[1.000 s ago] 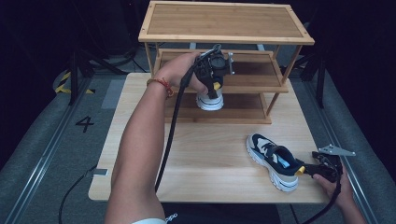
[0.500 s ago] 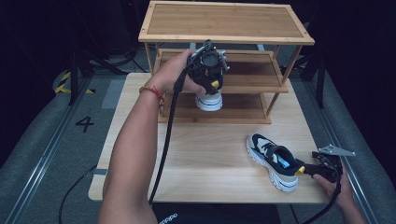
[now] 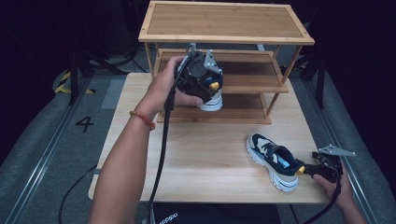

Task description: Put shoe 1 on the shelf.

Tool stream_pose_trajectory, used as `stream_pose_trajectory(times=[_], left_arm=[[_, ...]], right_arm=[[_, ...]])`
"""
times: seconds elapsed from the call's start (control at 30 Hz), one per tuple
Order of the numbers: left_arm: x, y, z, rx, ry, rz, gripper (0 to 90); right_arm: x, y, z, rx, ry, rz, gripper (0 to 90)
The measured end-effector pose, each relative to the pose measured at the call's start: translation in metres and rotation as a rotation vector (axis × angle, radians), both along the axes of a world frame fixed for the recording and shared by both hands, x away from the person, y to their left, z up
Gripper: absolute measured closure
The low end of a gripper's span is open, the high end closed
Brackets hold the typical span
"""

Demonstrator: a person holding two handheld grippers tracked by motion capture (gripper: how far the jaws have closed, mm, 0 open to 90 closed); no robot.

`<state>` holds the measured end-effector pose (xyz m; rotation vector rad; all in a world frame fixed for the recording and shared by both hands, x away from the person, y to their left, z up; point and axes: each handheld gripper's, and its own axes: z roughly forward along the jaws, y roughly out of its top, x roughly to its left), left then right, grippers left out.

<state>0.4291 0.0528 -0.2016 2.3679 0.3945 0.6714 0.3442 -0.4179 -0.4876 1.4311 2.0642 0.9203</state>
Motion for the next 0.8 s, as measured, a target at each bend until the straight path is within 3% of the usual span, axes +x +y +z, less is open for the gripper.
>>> stream_pose_trajectory(times=[0.1, 0.13, 0.17, 0.2, 0.23, 0.37, 0.43, 0.57, 0.8], left_arm=[[-0.01, 0.008, -0.011, -0.029, -0.017, 0.013, 24.9], [-0.013, 0.011, -0.019, -0.04, -0.032, 0.047, 24.8], [-0.013, 0.015, -0.024, -0.081, -0.02, 0.064, 24.4], [-0.013, 0.015, -0.024, -0.081, -0.02, 0.064, 24.5], [-0.012, 0.017, -0.031, -0.129, 0.005, 0.078, 24.5], [-0.007, 0.015, -0.054, -0.164, 0.045, 0.158, 20.8], [-0.003, 0.009, -0.064, -0.159, 0.054, 0.198, 19.5], [0.005, 0.001, -0.073, -0.138, 0.053, 0.233, 20.4], [0.024, 0.003, -0.071, -0.226, 0.104, 0.227, 14.6]], right_arm=[[0.0, 0.0, 0.0, 0.0, 0.0, 0.0, 18.0], [0.0, 0.0, 0.0, 0.0, 0.001, 0.0, 18.0], [0.0, 0.0, 0.0, 0.0, 0.001, 0.0, 18.0], [0.0, 0.0, 0.0, 0.0, 0.001, 0.0, 18.0], [0.0, 0.0, 0.0, 0.001, 0.002, 0.0, 18.0], [0.0, 0.0, 0.0, 0.0, 0.001, 0.0, 18.0], [0.0, 0.0, 0.0, 0.0, 0.001, 0.0, 17.9], [0.0, 0.0, 0.0, 0.0, 0.001, 0.0, 17.9], [0.0, 0.0, 0.0, 0.0, 0.001, 0.001, 18.0]])
